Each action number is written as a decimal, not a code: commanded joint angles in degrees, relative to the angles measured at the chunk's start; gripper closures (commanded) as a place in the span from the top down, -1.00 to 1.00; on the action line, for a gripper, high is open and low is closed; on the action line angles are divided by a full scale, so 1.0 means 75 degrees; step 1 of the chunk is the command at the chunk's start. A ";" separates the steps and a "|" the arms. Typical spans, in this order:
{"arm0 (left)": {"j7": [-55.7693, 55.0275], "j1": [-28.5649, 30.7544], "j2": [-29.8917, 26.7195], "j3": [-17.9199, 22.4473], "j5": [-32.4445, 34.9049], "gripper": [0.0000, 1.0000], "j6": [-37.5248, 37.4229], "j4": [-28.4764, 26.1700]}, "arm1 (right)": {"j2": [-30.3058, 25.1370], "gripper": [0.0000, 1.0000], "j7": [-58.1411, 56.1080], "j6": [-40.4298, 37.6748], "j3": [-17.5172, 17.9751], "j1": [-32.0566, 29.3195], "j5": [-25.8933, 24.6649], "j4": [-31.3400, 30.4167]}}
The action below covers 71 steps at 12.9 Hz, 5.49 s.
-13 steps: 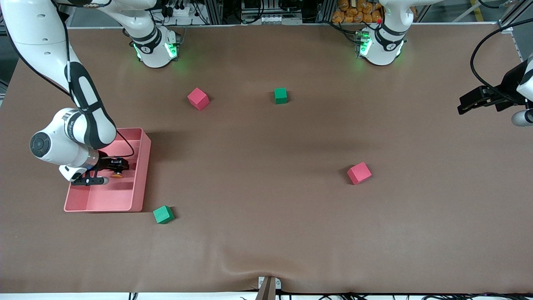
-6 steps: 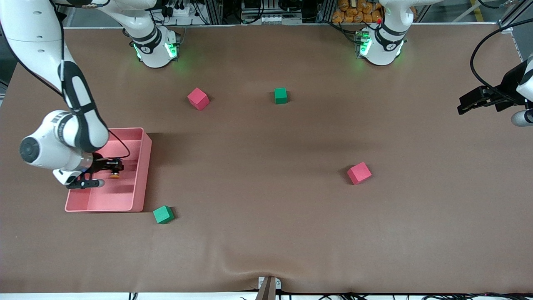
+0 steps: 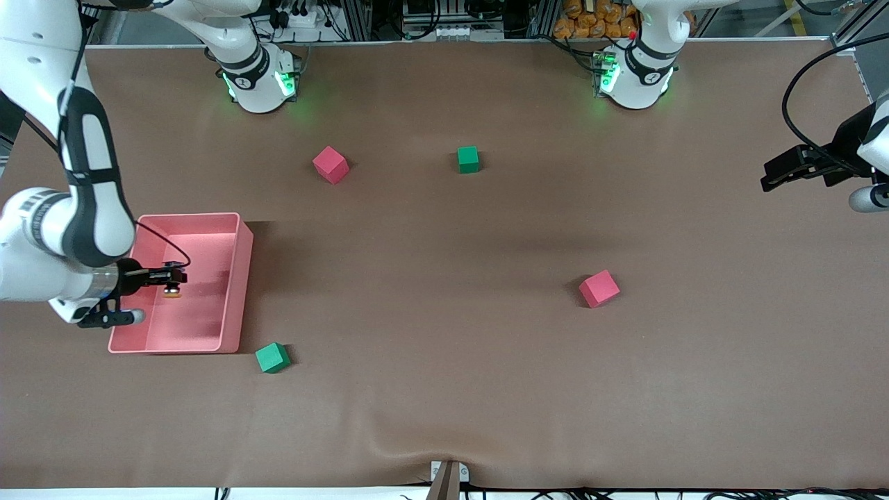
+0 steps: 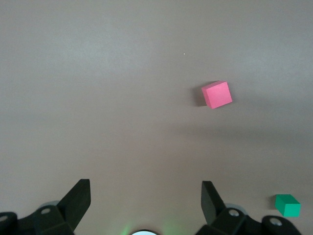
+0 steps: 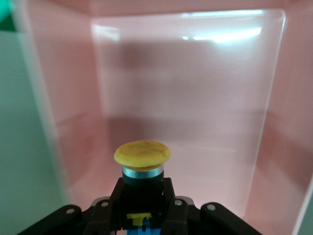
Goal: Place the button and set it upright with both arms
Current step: 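Carry the button with the right gripper to the table's middle, then set the button down with the right gripper while the left gripper approaches, then retract the right arm while the left gripper reaches over the button, then lower the left gripper and grasp the button body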
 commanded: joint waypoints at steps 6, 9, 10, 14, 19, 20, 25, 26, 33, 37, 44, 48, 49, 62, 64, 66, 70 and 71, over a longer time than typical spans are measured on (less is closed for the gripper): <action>0.0065 0.0026 -0.0171 -0.0035 -0.0112 1.00 0.0314 -0.0487 | 0.0517 -1.00 0.4177 0.0189 0.1638 0.2225 0.0172 0.1853; 0.0065 -0.0009 -0.0159 -0.0070 -0.0112 1.00 0.0385 -0.0604 | 0.1255 -1.00 0.5350 0.1562 0.2260 0.3001 0.0206 0.2146; 0.0065 0.0002 -0.0159 -0.0187 -0.0112 1.00 0.0408 -0.0639 | 0.1512 -1.00 0.5690 0.2146 0.2610 0.3199 0.0195 0.2146; 0.0053 -0.0009 -0.0136 -0.0363 -0.0112 1.00 0.0653 -0.0896 | 0.2567 -1.00 0.5974 0.3369 0.2882 0.4196 -0.0902 0.2438; -0.0099 -0.0033 -0.0066 -0.0656 -0.0112 1.00 0.0865 -0.1014 | 0.3189 -1.00 0.6348 0.3464 0.2977 0.4677 -0.1759 0.2615; -0.0099 -0.0033 -0.0031 -0.0680 -0.0112 1.00 0.0889 -0.1026 | 0.3330 -1.00 0.6802 0.3627 0.3023 0.4724 -0.1925 0.2638; -0.0111 -0.0044 0.0063 -0.0844 -0.0124 1.00 0.0994 -0.1026 | 0.3577 0.99 0.7205 0.3910 0.3117 0.4831 -0.2323 0.2697; -0.0111 -0.0044 0.0063 -0.0856 -0.0124 1.00 0.0995 -0.1038 | 0.3566 1.00 0.7217 0.3840 0.3326 0.4691 -0.2371 0.2813; -0.0123 -0.0091 0.0308 -0.1019 -0.0124 1.00 0.1077 -0.1038 | 0.2630 1.00 0.7158 0.0283 0.3540 0.3367 -0.2429 0.4453; -0.0821 -0.0908 0.1278 -0.1324 0.0261 1.00 0.1287 -0.0595 | 0.1343 1.00 0.6971 -0.1442 0.3328 0.1941 -0.3075 0.4467; -0.3671 -0.2890 0.4209 -0.1324 0.0498 1.00 0.1917 0.1234 | -0.0955 1.00 0.5417 -0.3434 0.3329 -0.0102 -0.3028 0.4455; -0.4470 -0.3291 0.5101 -0.1324 0.0066 1.00 0.3359 0.1271 | -0.2243 1.00 0.3920 -0.3790 0.1588 -0.0197 -0.1870 0.3512; -0.4482 -0.3360 0.5253 -0.1336 -0.0087 1.00 0.3524 0.1271 | -0.2758 1.00 0.3495 -0.3488 0.1246 -0.0162 -0.1682 0.2798; -0.4916 -0.4392 0.6602 -0.1266 -0.0675 0.82 0.4662 0.1189 | -0.4321 1.00 0.2202 -0.1949 0.0996 -0.0162 -0.1949 0.0412; -0.4916 -0.4439 0.6614 -0.1266 -0.0663 0.72 0.4639 0.1189 | -0.4170 1.00 0.2259 -0.1949 0.0985 -0.0197 -0.1950 0.0598; -0.4916 -0.4474 0.6602 -0.1266 -0.0663 0.43 0.4522 0.1165 | -0.4052 1.00 0.2260 -0.2066 0.0985 -0.0209 -0.1938 0.0798; -0.4928 -0.4463 0.6637 -0.1266 -0.0674 -0.05 0.4428 0.1154 | -0.3935 1.00 0.2260 -0.2125 0.0985 -0.0174 -0.1938 0.0951; -0.4951 -0.4462 0.6626 -0.1254 -0.0674 -0.40 0.4335 0.1061 | -0.3935 1.00 0.2260 -0.2160 0.0985 -0.0185 -0.1926 0.0974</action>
